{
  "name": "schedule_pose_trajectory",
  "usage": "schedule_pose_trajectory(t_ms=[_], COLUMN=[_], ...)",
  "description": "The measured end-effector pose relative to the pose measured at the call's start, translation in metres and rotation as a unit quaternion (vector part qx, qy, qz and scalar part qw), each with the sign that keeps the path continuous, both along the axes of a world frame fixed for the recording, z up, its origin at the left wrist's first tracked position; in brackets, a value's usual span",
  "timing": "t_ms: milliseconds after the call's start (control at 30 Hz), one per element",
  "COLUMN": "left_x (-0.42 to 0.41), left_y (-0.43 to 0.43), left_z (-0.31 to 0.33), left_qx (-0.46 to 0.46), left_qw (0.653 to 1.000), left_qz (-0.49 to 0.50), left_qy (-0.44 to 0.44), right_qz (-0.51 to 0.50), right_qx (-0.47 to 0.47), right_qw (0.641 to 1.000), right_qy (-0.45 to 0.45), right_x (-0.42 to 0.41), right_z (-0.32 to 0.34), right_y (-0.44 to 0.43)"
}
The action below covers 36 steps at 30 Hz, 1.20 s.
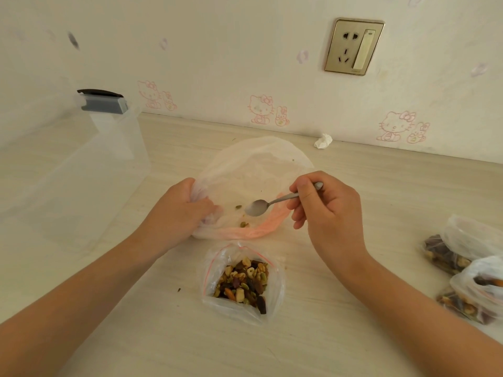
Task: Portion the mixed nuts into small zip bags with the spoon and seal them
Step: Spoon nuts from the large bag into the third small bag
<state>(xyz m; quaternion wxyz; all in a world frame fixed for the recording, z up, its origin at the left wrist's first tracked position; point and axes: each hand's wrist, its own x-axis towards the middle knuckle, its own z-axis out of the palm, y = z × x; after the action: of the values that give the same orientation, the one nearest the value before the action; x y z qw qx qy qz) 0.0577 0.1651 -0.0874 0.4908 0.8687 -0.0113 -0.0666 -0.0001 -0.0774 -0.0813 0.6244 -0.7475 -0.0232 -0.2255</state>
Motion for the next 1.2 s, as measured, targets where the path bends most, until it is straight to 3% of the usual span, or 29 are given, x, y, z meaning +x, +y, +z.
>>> schedule_pose_trajectory(t_ms=[133, 533, 767, 900, 1067, 1200], left_x=[-0.001, -0.001, -0.005, -0.005, -0.009, -0.009], left_y=[-0.002, -0.002, -0.004, -0.008, -0.017, -0.017], left_z=[0.002, 0.007, 0.005, 0.009, 0.006, 0.006], left_qx=[0.001, -0.028, 0.052, -0.045, -0.185, -0.234], left_qw=[1.0, 0.998, 0.997, 0.996, 0.969, 0.957], left_qz=[0.005, -0.017, -0.047, -0.016, 0.07, 0.072], left_qy=[-0.006, 0.057, 0.017, 0.077, 0.146, 0.157], right_qz=[0.025, -0.013, -0.008, -0.001, 0.009, 0.007], right_qx=[0.038, -0.036, -0.032, -0.015, 0.011, 0.025], right_qw=[0.998, 0.998, 0.998, 0.998, 0.996, 0.996], right_qy=[0.031, 0.054, 0.056, 0.064, 0.083, 0.09], right_x=[-0.001, 0.002, 0.003, 0.005, 0.008, 0.01], right_z=[0.004, 0.005, 0.001, -0.003, -0.008, -0.012], right_y=[-0.001, -0.002, 0.0, 0.0, -0.002, -0.005])
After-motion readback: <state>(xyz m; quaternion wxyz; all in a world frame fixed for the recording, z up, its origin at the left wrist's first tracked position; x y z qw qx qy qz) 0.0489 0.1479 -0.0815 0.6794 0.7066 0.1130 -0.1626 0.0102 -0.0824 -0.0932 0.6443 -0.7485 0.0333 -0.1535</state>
